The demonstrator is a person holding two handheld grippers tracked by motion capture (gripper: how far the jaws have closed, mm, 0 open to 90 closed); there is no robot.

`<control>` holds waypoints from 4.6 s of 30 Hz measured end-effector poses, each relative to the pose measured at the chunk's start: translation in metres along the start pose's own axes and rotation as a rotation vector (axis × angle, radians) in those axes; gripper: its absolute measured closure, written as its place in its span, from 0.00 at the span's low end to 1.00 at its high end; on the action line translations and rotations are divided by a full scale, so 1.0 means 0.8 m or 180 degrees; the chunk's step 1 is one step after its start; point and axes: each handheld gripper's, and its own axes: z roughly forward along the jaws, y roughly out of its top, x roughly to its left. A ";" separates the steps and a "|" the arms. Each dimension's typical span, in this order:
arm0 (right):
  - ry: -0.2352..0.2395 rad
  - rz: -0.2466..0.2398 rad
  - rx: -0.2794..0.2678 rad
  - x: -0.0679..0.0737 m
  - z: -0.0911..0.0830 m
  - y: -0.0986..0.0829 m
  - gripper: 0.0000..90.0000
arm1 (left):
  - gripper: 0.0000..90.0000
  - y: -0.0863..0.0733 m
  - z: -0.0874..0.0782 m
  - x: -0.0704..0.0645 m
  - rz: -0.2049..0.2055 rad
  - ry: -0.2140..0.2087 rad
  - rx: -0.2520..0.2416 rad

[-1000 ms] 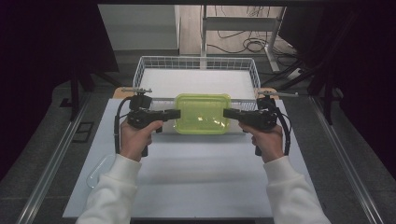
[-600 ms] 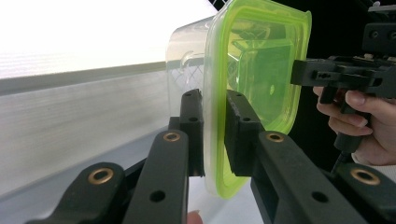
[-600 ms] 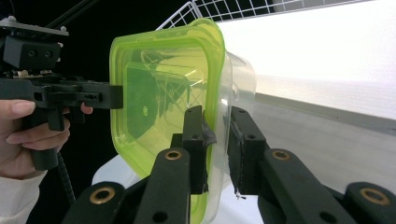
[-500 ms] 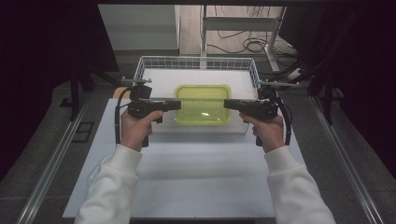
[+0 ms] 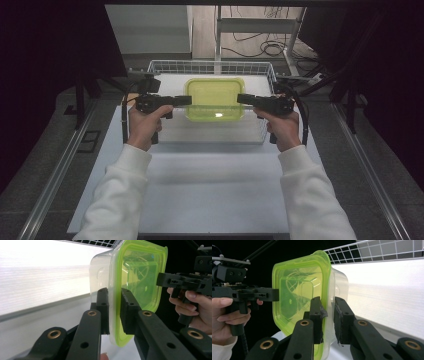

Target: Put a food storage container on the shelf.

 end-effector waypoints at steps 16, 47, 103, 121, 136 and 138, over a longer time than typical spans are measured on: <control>-0.0041 0.0042 -0.0012 -0.014 0.012 0.028 0.86 | 0.89 0.035 0.013 0.012 0.0001 -0.0003 0.0051; -0.0180 0.0365 0.0239 -0.049 0.041 0.049 0.86 | 0.89 0.063 0.051 0.048 -0.0203 0.0034 0.0263; -0.0861 0.0544 0.0078 -0.040 0.049 0.066 0.27 | 0.28 0.070 0.057 0.042 -0.0090 0.0317 -0.0228; -0.0703 -0.0383 0.0222 -0.005 -0.004 0.015 0.26 | 0.28 0.010 0.006 -0.009 0.0307 0.0251 -0.0046; -0.0447 -0.0493 0.0275 0.003 -0.035 -0.045 0.28 | 0.29 -0.057 -0.009 -0.027 0.0469 0.0206 0.0179; -0.0396 -0.0500 0.0274 0.003 -0.037 -0.055 0.28 | 0.29 -0.066 -0.010 -0.024 0.0462 0.0208 0.0205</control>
